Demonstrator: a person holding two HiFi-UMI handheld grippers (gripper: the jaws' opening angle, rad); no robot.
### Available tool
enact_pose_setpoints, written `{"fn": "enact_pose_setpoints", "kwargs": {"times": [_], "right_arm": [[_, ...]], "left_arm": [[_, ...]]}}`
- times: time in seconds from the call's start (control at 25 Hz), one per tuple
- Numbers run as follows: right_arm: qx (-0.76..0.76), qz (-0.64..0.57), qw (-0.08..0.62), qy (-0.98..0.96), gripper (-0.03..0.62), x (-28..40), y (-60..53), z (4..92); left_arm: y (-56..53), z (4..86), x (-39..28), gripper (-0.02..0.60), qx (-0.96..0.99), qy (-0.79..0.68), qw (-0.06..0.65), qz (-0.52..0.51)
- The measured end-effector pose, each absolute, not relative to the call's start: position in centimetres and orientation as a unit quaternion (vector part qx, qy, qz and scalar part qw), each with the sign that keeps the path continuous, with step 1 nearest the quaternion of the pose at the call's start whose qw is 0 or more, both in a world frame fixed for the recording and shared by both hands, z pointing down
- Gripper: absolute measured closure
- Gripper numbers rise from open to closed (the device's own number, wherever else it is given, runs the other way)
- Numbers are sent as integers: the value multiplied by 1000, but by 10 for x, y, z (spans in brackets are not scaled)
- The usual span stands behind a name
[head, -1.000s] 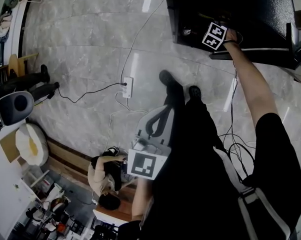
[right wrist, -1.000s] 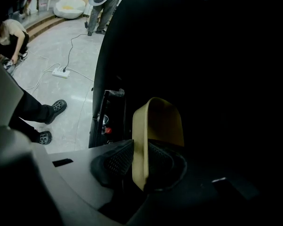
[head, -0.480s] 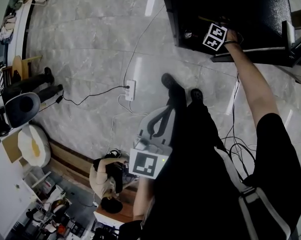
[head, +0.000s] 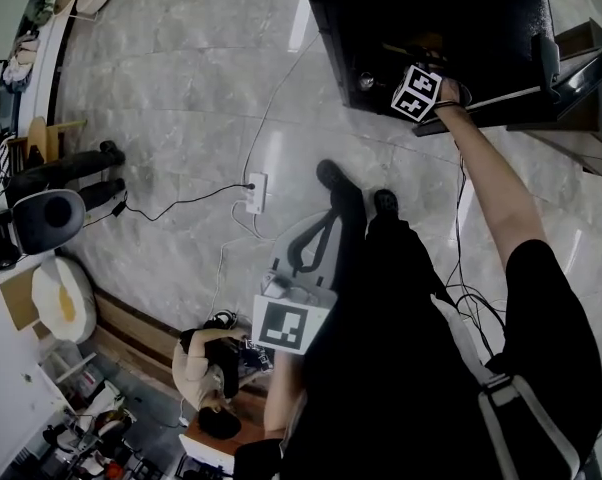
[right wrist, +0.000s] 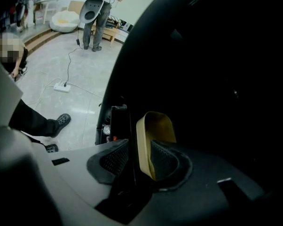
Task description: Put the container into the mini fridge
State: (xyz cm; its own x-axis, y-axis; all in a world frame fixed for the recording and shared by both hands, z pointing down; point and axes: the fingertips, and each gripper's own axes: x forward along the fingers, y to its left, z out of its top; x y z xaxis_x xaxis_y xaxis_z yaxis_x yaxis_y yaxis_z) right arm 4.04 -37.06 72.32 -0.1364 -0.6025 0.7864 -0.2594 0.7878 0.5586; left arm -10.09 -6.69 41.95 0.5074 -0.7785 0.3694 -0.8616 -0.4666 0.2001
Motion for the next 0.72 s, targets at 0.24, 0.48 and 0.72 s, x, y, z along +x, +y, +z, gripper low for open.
{"fn": "enact_pose_setpoints", "kwargs": {"times": [0.24, 0.48, 0.72], "right_arm": [[278, -154, 564, -762, 452, 31, -328, 688], [281, -178, 520, -786, 477, 28, -281, 642], [291, -196, 485, -801, 521, 36, -239, 592]], "left_arm": [[-55, 401, -88, 548, 855, -483, 158, 104], [-40, 395, -67, 548, 862, -480, 137, 95], [-26, 388, -55, 548, 861, -483, 131, 93]]}}
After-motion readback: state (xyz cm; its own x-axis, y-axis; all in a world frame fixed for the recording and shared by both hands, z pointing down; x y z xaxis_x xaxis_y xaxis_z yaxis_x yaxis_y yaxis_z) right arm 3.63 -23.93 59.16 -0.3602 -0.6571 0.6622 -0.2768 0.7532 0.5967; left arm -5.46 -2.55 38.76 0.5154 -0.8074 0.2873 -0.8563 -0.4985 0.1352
